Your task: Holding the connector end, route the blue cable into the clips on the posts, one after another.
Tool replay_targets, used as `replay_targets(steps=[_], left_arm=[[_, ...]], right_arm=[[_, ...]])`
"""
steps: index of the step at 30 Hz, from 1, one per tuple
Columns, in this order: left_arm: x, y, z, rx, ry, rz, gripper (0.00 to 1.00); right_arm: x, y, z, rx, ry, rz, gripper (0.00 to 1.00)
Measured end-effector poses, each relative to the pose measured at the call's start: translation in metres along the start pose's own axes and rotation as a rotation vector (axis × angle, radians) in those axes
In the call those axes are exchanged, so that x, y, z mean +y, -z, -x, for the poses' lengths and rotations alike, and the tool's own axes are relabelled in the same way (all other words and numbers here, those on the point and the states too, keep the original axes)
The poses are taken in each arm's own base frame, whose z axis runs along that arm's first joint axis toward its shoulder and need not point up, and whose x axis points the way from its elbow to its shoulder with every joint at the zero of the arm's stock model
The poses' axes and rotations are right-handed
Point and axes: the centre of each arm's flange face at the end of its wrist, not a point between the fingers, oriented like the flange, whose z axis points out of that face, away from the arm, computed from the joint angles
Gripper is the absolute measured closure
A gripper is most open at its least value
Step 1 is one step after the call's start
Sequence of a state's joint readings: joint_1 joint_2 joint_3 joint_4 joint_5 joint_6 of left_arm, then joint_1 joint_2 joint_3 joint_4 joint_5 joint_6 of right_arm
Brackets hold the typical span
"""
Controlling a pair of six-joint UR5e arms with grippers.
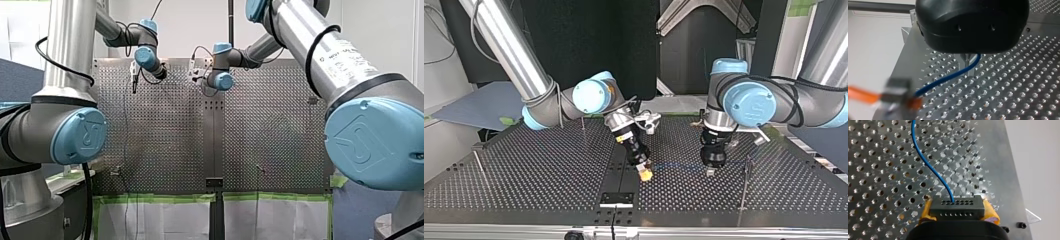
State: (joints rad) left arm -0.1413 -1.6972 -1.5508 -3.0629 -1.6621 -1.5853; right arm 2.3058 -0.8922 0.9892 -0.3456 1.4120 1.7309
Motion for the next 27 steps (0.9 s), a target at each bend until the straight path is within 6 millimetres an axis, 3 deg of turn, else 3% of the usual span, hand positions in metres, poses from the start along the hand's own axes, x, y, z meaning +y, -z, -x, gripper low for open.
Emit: replay_targets(steps=[17, 27], left_arm=[[-0.027, -0.011, -0.044, 0.079, -0.020, -0.005, 0.98], [-0.032, -0.011, -0.050, 0.083, -0.014, 0.006, 0.98]], right_arm=[[0.020, 0.017, 0.027, -0.074, 0.016, 0.089, 1.00], [0.026, 0.033, 0.051, -0.128, 0.045, 0.135, 1.00]])
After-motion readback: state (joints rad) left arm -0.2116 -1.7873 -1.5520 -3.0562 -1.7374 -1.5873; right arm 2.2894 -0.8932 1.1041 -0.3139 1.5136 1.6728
